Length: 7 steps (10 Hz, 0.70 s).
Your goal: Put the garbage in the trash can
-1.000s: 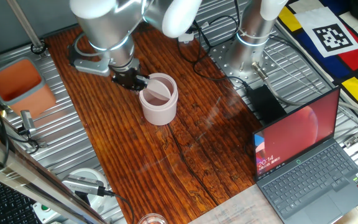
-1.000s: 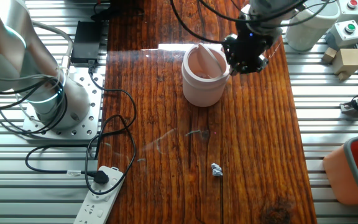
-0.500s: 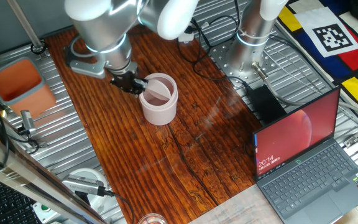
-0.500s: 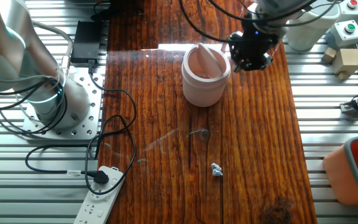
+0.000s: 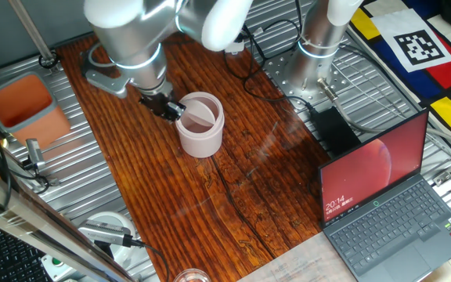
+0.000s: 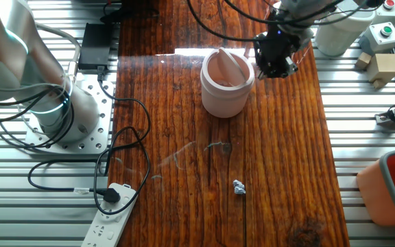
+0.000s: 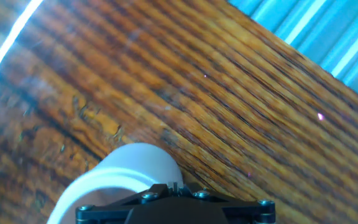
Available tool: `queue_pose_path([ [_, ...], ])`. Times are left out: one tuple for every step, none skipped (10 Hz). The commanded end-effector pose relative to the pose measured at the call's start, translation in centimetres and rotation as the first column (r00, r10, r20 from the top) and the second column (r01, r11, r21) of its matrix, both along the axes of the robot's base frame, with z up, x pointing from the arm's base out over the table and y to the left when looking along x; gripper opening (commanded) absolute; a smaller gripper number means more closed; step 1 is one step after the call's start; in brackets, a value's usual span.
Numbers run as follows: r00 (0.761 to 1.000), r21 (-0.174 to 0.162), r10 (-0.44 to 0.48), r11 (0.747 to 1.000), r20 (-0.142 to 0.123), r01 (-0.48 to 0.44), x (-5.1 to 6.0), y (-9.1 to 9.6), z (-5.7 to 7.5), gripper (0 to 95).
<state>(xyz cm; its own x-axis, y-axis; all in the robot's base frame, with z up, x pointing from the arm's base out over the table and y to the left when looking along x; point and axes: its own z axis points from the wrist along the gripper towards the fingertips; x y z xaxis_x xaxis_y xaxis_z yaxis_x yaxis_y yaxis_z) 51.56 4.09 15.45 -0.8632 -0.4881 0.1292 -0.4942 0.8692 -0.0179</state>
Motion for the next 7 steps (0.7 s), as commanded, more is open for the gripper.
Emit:
queue_pose_path([
  [0.999, -0.05, 0.035, 0.998, -0.01, -0.035, 0.1, 0.0, 0.0, 0.0],
  [0.999, -0.053, 0.047, 0.997, -0.011, -0.047, 0.1, 0.0, 0.0, 0.0],
  [0.998, -0.055, 0.054, 0.997, -0.012, -0.055, 0.1, 0.0, 0.0, 0.0],
  [0.996, -0.046, 0.092, 0.995, -0.018, -0.093, 0.1, 0.0, 0.0, 0.0],
  [0.992, -0.032, 0.124, 0.992, -0.023, -0.125, 0.1, 0.0, 0.0, 0.0],
  [0.99, -0.028, 0.139, 0.99, -0.026, -0.14, 0.1, 0.0, 0.0, 0.0],
  [0.986, -0.024, 0.165, 0.986, -0.028, -0.166, 0.4, -1.6, 0.6, 0.0],
])
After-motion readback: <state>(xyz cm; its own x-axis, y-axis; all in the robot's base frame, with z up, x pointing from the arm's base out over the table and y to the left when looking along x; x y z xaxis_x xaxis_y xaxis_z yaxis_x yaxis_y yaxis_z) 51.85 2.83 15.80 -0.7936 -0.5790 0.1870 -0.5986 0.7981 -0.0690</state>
